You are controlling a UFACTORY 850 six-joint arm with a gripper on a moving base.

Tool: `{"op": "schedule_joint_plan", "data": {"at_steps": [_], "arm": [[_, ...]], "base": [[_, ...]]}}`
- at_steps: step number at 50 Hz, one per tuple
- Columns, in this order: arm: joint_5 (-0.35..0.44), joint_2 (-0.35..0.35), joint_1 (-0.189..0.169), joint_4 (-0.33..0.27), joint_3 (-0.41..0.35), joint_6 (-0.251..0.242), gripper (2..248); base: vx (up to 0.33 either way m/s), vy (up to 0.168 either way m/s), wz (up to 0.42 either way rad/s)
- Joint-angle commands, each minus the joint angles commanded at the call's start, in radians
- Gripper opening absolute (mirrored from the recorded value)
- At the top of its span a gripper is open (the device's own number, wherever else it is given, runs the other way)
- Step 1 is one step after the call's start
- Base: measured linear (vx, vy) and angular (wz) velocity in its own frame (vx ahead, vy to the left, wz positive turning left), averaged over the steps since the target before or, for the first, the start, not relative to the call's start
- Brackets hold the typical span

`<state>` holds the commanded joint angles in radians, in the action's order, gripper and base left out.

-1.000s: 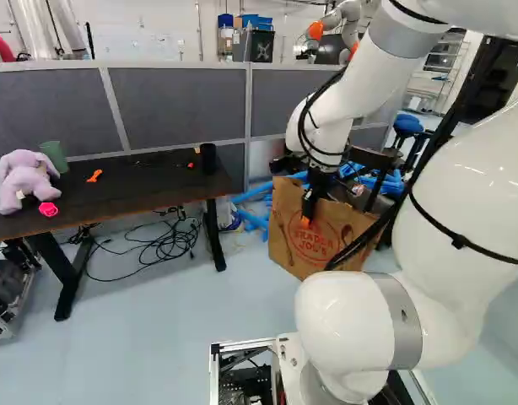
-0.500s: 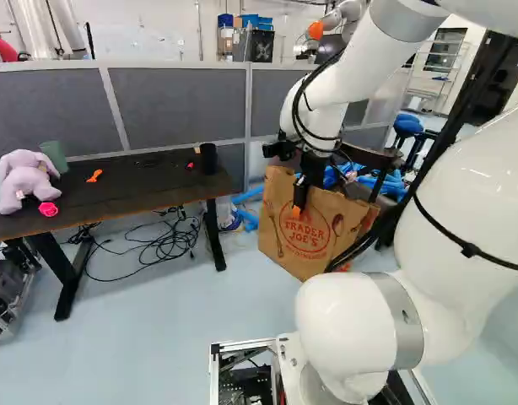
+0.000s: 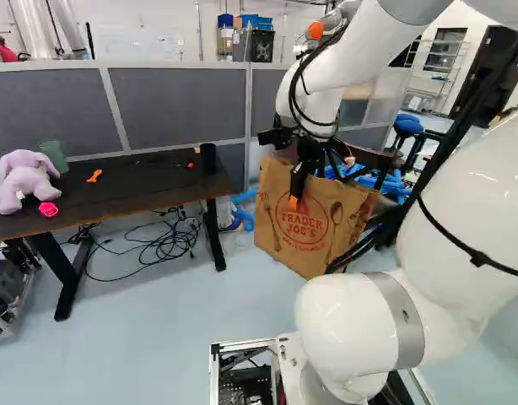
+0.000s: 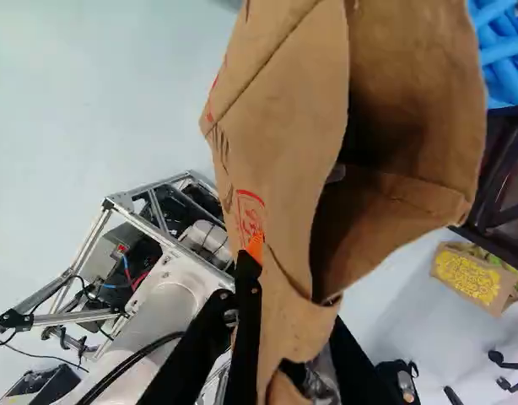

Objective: Pick up the bag on the ground and place it on the table

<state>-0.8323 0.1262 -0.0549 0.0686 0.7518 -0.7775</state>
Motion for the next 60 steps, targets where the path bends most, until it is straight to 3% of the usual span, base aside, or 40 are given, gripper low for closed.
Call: {"op": "schedule_joint_plan", "data": {"at_steps": [30, 60], "arm": [[-0.010, 0.035, 0.022, -0.003, 0.073, 0.000, 21], [-0.178, 0.027, 0.044, -0.003, 0.181, 0.000, 21]], "base": [[0.000, 0.000, 0.000], [0.000, 0.000, 0.000]]}}
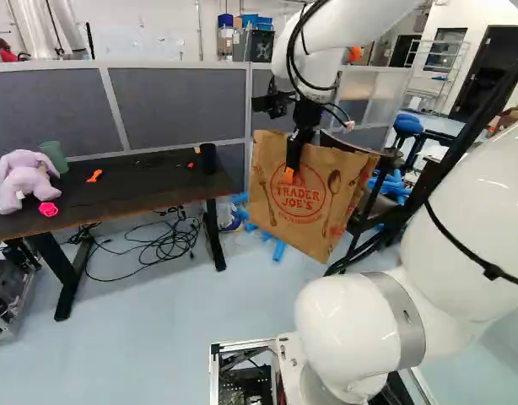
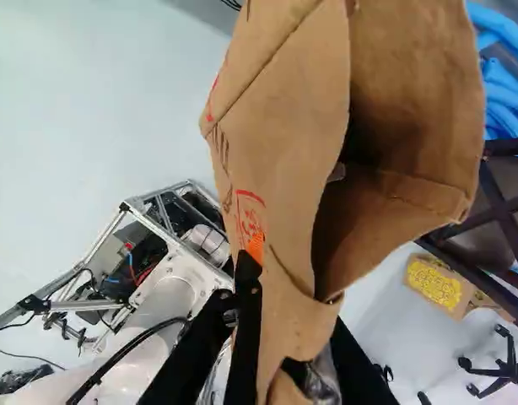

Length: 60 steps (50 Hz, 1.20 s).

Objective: Pick up the bag on the ground and place it on the table

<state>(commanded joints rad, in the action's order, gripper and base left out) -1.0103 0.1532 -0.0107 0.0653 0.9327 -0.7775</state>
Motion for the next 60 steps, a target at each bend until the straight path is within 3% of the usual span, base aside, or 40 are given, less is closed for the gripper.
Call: {"op": "schedule_joint_plan", "data": {"at_steps": [19, 33, 60], "arm": [[-0.119, 0.005, 0.008, 0.000, 0.042, 0.000, 21], [-0.129, 0.006, 0.008, 0.000, 0.043, 0.000, 21], [-0.129, 0.006, 0.008, 0.000, 0.043, 0.000, 21]], "base": [[0.000, 0.000, 0.000], [-0.001, 0.001, 0.008], [-0.005, 0.072, 0.364]]}}
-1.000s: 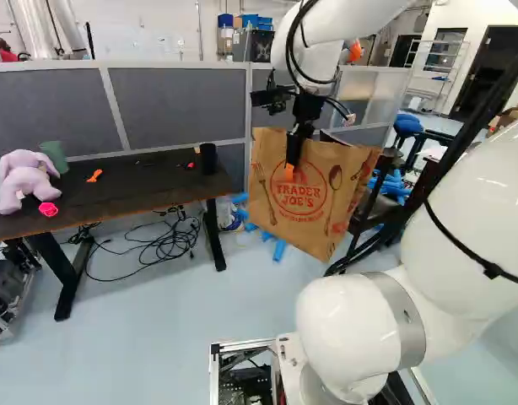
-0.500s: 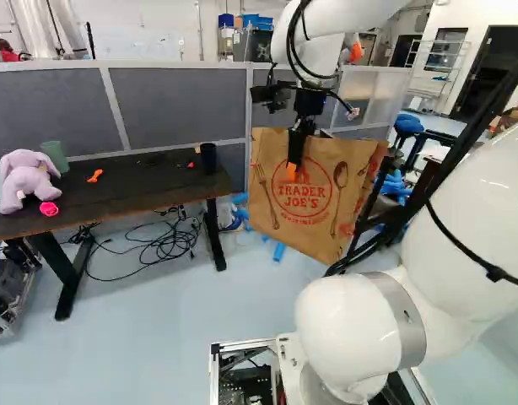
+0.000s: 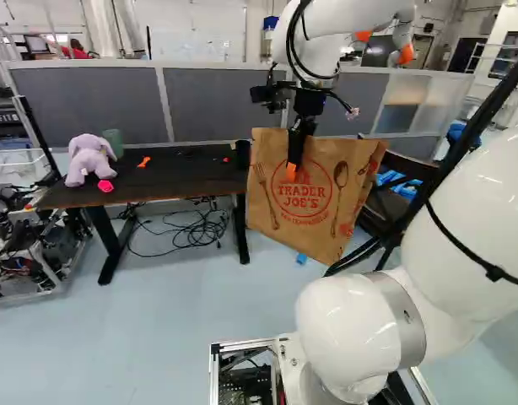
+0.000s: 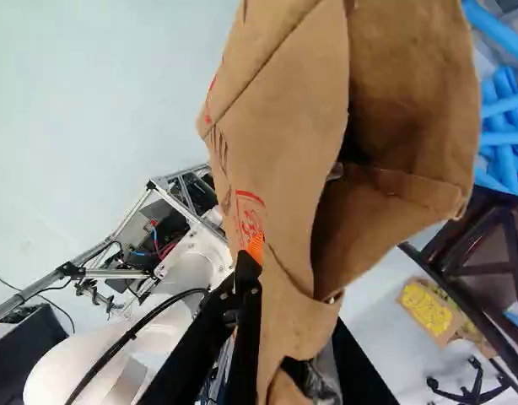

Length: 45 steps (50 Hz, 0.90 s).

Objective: Pick up the bag on the ground and place it on the table

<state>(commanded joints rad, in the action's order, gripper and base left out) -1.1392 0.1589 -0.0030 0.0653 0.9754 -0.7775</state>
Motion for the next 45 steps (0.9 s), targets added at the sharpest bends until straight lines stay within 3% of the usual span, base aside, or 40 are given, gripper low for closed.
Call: {"op": "schedule_joint_plan", "data": {"at_steps": [22, 45], "arm": [[0.000, 0.000, 0.000, 0.000, 0.000, 0.000, 21], [0.000, 0.000, 0.000, 0.000, 0.000, 0.000, 21]], "base": [[-0.001, 0.074, 0.355], [0.000, 0.011, 0.051]]}}
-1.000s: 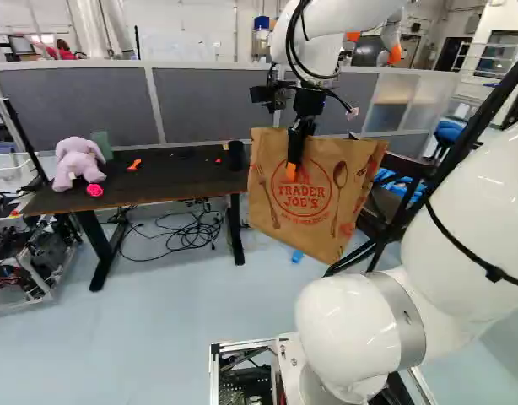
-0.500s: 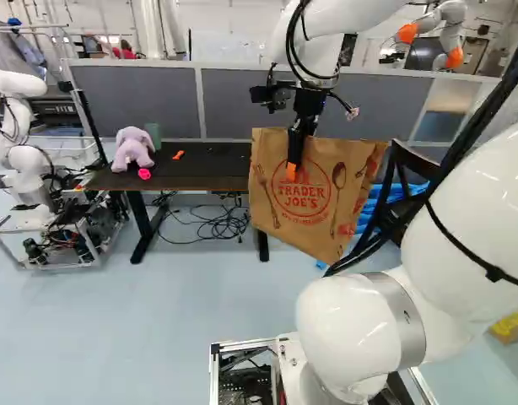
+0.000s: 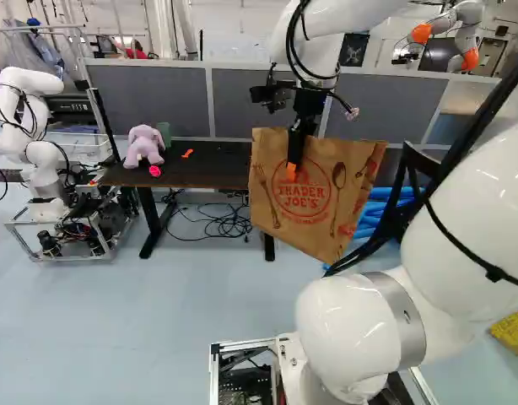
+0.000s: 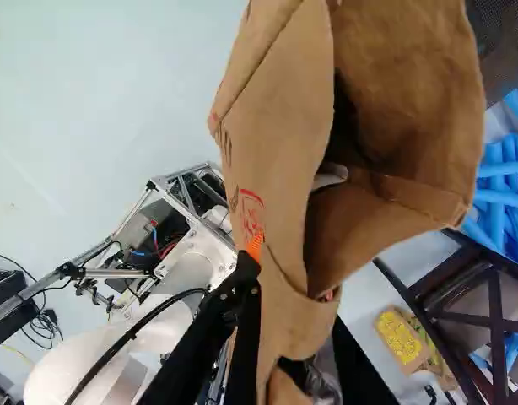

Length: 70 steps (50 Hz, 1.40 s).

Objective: Pick up the bag on the ground and place it on the table

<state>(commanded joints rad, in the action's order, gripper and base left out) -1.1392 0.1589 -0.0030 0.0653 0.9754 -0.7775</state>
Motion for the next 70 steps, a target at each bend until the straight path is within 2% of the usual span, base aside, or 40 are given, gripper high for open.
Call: {"op": "schedule_joint_plan", "data": {"at_steps": [25, 70], "arm": [[0.000, 0.000, 0.000, 0.000, 0.000, 0.000, 21], [0.000, 0.000, 0.000, 0.000, 0.000, 0.000, 21]], "base": [[0.060, -0.003, -0.032], [0.164, 0.023, 0.000]]}}
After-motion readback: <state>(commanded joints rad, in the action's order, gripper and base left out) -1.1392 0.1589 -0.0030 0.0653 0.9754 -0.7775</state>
